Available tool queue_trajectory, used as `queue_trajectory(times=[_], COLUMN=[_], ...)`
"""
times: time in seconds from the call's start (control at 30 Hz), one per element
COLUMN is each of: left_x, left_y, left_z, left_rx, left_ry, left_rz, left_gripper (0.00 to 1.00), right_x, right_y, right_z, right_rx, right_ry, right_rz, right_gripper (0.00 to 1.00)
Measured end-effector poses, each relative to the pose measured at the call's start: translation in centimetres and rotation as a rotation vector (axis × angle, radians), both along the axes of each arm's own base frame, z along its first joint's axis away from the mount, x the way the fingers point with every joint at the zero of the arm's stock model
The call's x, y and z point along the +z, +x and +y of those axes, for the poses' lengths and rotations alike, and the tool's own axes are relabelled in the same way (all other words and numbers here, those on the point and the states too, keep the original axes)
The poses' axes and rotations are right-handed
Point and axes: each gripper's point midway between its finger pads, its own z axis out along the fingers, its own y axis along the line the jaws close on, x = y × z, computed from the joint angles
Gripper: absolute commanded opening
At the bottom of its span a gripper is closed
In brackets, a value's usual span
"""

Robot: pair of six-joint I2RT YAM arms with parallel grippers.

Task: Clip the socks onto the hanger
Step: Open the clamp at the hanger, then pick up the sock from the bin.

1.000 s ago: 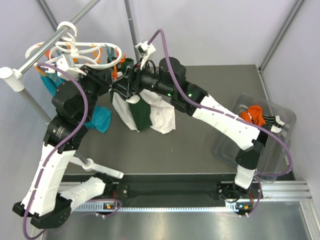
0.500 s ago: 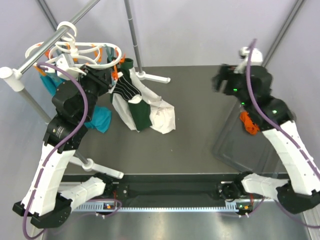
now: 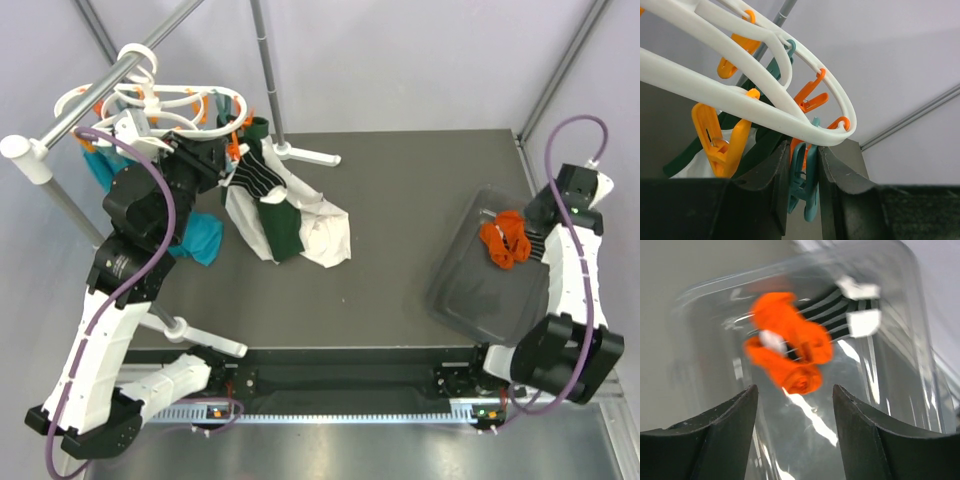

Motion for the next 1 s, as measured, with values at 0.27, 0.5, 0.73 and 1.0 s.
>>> queue_trajectory(times=[0.27, 0.5, 0.73, 1.0], left_x=[-0.3, -0.2, -0.5, -1.0], left_y=[-0.1, -0.1, 0.2, 1.0], left_z=[-0.2, -0.2, -0.3, -0.8], left_rx=[-0.012, -0.012, -0.011, -0.011], left_ry=[-0.01, -0.013, -0.013, -0.033], left_rz=[-0.005, -0.009, 0.0, 0.024], left_gripper=[0.0, 0.0, 0.0, 0.0], right_x=[-5.7, -9.5, -14.7, -17.3], right_y=[-2.4, -1.3, 0.5, 2.1], right_z=[-6.6, -8.6, -9.2, -9.5], right_rx=[-0.439, -0.597, -0.642, -0.658], right_ry=[0.049, 0.059, 0.106, 0.145], right_rz=[0.023, 0.016, 0.051, 0.069], right_gripper=[0.42, 0.52, 0.52, 0.57])
